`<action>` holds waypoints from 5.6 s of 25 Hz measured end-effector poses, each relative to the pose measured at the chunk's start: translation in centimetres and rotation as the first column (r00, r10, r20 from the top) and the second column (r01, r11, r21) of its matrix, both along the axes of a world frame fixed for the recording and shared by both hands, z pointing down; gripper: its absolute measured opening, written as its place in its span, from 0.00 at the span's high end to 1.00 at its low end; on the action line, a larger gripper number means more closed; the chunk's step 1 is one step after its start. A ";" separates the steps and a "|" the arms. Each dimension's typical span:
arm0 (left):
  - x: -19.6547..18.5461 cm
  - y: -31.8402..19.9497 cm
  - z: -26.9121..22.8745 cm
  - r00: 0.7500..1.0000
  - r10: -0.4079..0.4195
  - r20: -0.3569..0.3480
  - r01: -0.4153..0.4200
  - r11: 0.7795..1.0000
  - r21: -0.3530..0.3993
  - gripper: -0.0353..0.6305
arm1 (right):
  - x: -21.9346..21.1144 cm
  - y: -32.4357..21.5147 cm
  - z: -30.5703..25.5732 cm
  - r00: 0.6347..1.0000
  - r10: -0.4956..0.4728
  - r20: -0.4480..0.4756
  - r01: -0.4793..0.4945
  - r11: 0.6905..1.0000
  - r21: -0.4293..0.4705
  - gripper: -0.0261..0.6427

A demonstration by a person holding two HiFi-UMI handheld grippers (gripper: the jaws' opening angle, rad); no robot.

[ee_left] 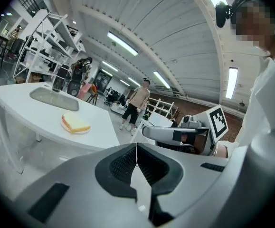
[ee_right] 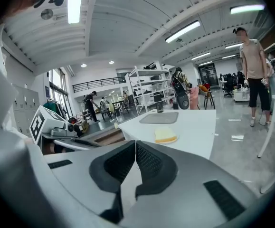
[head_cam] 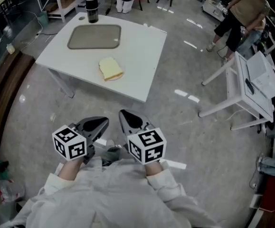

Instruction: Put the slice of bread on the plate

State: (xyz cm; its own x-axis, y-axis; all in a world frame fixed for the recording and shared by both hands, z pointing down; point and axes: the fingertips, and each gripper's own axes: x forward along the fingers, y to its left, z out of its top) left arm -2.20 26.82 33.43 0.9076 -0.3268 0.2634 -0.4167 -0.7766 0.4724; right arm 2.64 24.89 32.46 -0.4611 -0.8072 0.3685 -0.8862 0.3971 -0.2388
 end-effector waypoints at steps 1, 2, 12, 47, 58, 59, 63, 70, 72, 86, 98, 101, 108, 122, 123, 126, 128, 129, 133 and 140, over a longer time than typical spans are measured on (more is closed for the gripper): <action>-0.2 -0.8 0.2 1.000 0.007 0.002 -0.007 1.000 -0.007 0.93 | -0.3 -0.9 0.0 1.000 0.003 -0.001 -0.003 1.000 0.001 0.94; -0.4 -1.6 0.3 1.000 0.013 0.003 -0.013 1.000 -0.011 0.93 | -0.5 -1.7 0.0 1.000 0.007 -0.001 -0.007 1.000 0.002 0.94; -2.5 -6.3 1.6 1.000 0.020 0.001 -0.020 0.998 -0.055 0.93 | -2.5 -6.2 1.8 0.999 0.032 -0.003 -0.032 0.998 -0.050 0.94; -1.6 -20.8 5.8 0.996 -0.073 0.054 0.081 0.983 -0.165 0.93 | 1.1 -19.8 6.2 0.999 0.041 -0.008 -0.042 0.983 -0.176 0.94; -0.9 -24.9 8.0 0.989 -0.123 0.077 0.138 0.960 -0.242 0.93 | 2.4 -24.3 9.0 1.000 0.011 -0.002 -0.011 0.964 -0.265 0.94; -1.0 -25.3 8.2 0.988 -0.128 0.082 0.144 0.958 -0.246 0.93 | 2.6 -24.6 9.3 1.000 0.010 -0.005 -0.011 0.962 -0.272 0.94; -1.1 -26.5 9.1 0.984 -0.148 0.101 0.170 0.948 -0.269 0.93 | 3.3 -26.0 10.1 1.000 0.003 -0.008 -0.005 0.956 -0.292 0.94; -0.9 -28.0 10.9 0.979 -0.158 0.126 0.191 0.931 -0.312 0.93 | 4.3 -28.1 11.6 1.000 -0.001 -0.009 -0.001 0.945 -0.326 0.94; -0.8 -28.3 11.3 0.978 -0.163 0.133 0.198 0.924 -0.326 0.93 | 4.6 -28.6 12.0 1.000 0.001 -0.009 -0.004 0.941 -0.338 0.94; -1.3 -30.4 13.8 0.952 -0.221 0.211 0.287 0.885 -0.368 0.92 | 7.2 -30.7 14.9 0.999 0.007 -0.038 -0.022 0.914 -0.405 0.93; -1.9 -31.1 15.5 0.934 -0.246 0.260 0.337 0.849 -0.406 0.84 | 7.5 -31.7 16.8 0.999 -0.018 -0.043 -0.003 0.890 -0.456 0.85; -1.8 -31.1 15.8 0.935 -0.238 0.262 0.333 0.844 -0.420 0.84 | 7.7 -32.0 17.1 0.999 -0.015 -0.047 -0.009 0.886 -0.464 0.85; -2.0 -31.0 16.0 0.931 -0.248 0.269 0.346 0.833 -0.431 0.83 | 7.8 -32.0 17.8 0.999 -0.033 -0.026 0.016 0.871 -0.490 0.85; -1.5 -31.2 17.0 0.935 -0.234 0.266 0.339 0.813 -0.474 0.82 | 7.5 -32.1 18.9 0.998 -0.067 -0.002 0.056 0.851 -0.522 0.84; -1.5 -31.2 17.1 0.936 -0.231 0.265 0.336 0.813 -0.476 0.82 | 7.5 -32.1 18.9 0.998 -0.068 0.002 0.059 0.850 -0.524 0.84; -1.5 -31.2 17.0 0.938 -0.227 0.260 0.330 0.812 -0.482 0.82 | 7.3 -32.0 18.9 0.997 -0.075 0.012 0.070 0.845 -0.530 0.84; -1.4 -31.3 17.0 0.940 -0.230 0.252 0.329 0.807 -0.490 0.82 | 7.2 -32.0 19.0 0.996 -0.083 0.017 0.079 0.843 -0.532 0.84; -1.3 -31.3 17.0 0.941 -0.231 0.248 0.328 0.805 -0.495 0.82 | 7.2 -32.0 19.0 0.996 -0.086 0.020 0.083 0.842 -0.533 0.84; -1.3 -31.5 17.0 0.942 -0.231 0.245 0.326 0.805 -0.495 0.82 | 7.1 -32.0 18.9 0.996 -0.086 0.027 0.087 0.841 -0.533 0.84; -1.4 -31.7 17.1 0.947 -0.215 0.240 0.309 0.816 -0.488 0.82 | 7.1 -31.9 18.9 0.998 -0.052 0.038 0.065 0.843 -0.533 0.85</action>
